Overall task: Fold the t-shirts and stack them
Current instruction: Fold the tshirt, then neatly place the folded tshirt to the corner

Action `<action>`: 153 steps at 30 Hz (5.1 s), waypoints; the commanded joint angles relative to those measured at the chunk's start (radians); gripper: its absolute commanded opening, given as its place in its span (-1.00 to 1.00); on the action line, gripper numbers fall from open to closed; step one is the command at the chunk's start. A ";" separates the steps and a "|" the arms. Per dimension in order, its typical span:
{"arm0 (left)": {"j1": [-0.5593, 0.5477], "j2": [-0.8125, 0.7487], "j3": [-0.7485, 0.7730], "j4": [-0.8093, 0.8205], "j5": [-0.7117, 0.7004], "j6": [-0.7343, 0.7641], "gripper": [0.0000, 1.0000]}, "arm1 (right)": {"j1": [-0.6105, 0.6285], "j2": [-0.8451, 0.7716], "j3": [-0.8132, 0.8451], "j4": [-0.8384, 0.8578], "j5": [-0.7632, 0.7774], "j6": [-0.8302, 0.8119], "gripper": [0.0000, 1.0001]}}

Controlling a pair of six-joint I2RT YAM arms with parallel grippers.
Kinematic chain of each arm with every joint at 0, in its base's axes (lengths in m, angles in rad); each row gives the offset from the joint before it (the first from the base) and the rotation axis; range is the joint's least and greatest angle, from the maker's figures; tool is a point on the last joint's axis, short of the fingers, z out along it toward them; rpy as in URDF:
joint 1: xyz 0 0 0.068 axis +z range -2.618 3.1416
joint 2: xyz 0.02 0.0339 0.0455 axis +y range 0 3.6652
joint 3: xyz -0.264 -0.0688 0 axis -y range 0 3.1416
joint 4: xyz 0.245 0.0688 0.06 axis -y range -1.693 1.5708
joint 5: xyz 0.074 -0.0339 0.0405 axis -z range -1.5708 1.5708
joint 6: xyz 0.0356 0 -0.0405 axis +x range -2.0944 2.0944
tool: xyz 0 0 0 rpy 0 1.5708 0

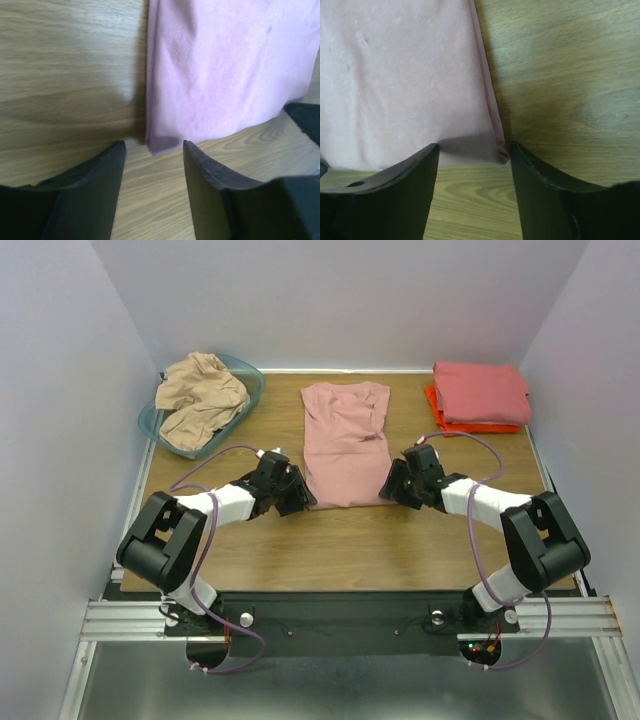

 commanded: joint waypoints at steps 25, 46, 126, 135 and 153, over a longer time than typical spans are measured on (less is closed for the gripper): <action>-0.354 -0.456 -0.286 -0.023 -0.007 -0.209 -1.00 | -0.011 -0.710 -0.252 -0.455 -0.226 0.012 -0.99; -0.175 -0.267 0.264 -0.279 -0.196 0.042 -1.00 | -0.013 -0.346 0.379 -0.455 0.199 -0.089 -0.99; 0.083 -0.585 -0.229 -0.337 -0.238 -0.090 0.92 | 0.004 0.672 0.730 -0.199 0.063 -0.577 -0.28; 0.083 -0.645 -0.157 -0.457 -0.355 -0.054 0.95 | -0.002 0.615 0.784 -0.164 0.208 -0.657 -0.99; 0.084 -0.694 -0.007 -0.594 -0.470 -0.030 0.97 | -0.193 0.354 0.980 -0.147 0.391 -1.030 -0.99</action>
